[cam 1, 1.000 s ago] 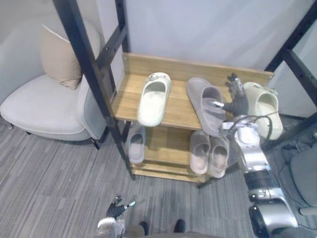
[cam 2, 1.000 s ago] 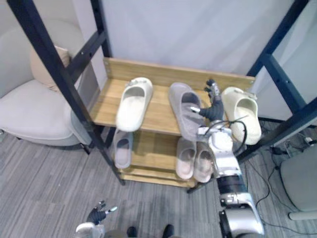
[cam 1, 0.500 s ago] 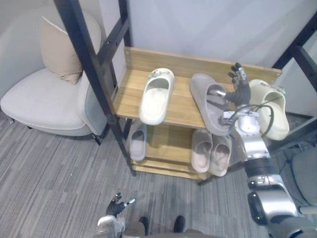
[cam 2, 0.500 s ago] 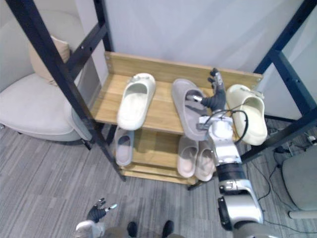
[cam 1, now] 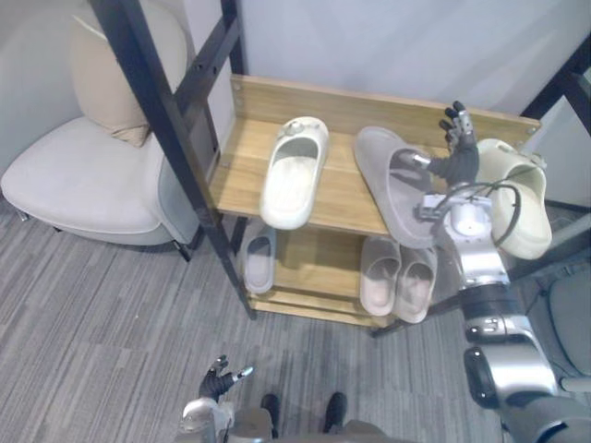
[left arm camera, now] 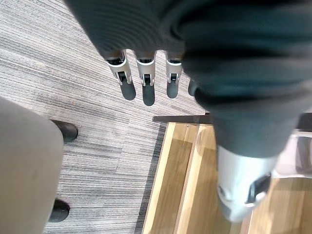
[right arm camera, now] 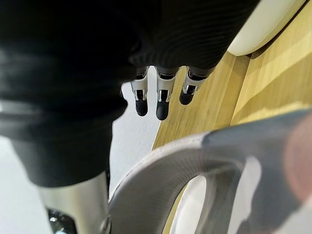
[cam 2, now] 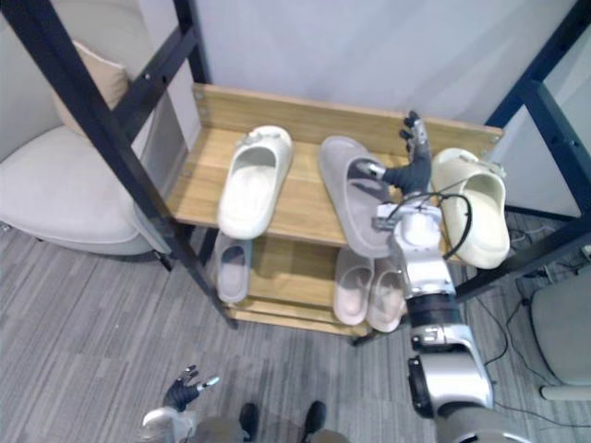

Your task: Organize the slippers on the shoe rack

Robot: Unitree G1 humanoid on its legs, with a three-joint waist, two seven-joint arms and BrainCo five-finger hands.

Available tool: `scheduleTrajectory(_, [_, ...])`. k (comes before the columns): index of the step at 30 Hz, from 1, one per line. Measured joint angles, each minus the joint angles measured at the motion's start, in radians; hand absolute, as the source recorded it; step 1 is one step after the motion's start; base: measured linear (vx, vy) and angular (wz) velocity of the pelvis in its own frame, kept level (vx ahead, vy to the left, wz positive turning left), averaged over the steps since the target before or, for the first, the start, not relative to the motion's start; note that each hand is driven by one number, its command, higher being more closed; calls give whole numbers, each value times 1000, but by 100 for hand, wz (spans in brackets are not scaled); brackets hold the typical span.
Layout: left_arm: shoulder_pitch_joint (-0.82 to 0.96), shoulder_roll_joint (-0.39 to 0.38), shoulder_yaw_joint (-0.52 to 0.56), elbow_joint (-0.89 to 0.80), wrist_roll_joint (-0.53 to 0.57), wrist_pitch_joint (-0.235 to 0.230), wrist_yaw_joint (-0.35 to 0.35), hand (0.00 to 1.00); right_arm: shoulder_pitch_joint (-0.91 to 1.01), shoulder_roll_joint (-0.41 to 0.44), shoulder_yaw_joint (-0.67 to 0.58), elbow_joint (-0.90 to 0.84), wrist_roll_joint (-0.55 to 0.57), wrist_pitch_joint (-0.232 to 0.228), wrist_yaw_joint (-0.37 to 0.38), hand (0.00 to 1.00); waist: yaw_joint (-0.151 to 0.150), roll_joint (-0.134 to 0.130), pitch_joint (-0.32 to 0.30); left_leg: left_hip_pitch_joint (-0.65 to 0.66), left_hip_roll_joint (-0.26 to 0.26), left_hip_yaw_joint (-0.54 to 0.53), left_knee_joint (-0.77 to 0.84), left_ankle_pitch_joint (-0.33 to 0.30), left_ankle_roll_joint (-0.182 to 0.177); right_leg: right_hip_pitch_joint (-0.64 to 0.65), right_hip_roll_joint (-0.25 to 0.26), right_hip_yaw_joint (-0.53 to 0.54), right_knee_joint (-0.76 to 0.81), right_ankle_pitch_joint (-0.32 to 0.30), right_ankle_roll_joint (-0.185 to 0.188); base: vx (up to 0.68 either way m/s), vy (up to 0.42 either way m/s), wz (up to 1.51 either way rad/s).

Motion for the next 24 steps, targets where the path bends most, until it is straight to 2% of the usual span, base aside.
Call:
scheduleTrajectory(10, [0,1,-5,-1,0,0,0,0,1,-9,-6,0,-5,17,35,0,0,1,2,0,-3,0,0,1,1,0,-4,0,1,0,0,0,0,0])
scheduleTrajectory(12, [0,1,-7,-1,-1,0,0,0,-11,-38,36,21,-28,19,50,0,0,1,2,0,-4,-1,0,1,2,0,-5,0,2,0,0,0,0,0])
scheduleTrajectory(16, [0,4,-11,-1,-5,-1,-1,0,-46,-44,52,66,-41,33,66,0,0,0,3,0,-4,-2,-3,5,2,-1,-5,-2,3,0,0,0,0,0])
scheduleTrajectory(20, [-3,10,-14,-11,-30,-2,-6,0,-115,-59,76,124,-42,51,86,0,1,-8,25,-1,-4,-6,-25,26,0,-15,-7,-4,13,0,0,-11,-3,1])
scheduleTrajectory(23, [-13,21,-14,-12,-37,-2,-19,0,-175,-71,123,177,-45,59,99,0,3,-23,41,1,-3,-8,-45,43,-4,-22,-6,-6,14,2,-2,-61,-21,2])
scheduleTrajectory(24, [-15,23,-14,-12,-37,-2,-19,0,-205,-73,148,206,-61,65,110,100,5,-27,44,-1,0,-7,-54,50,-6,-30,-4,-5,16,6,-7,-54,-17,-3])
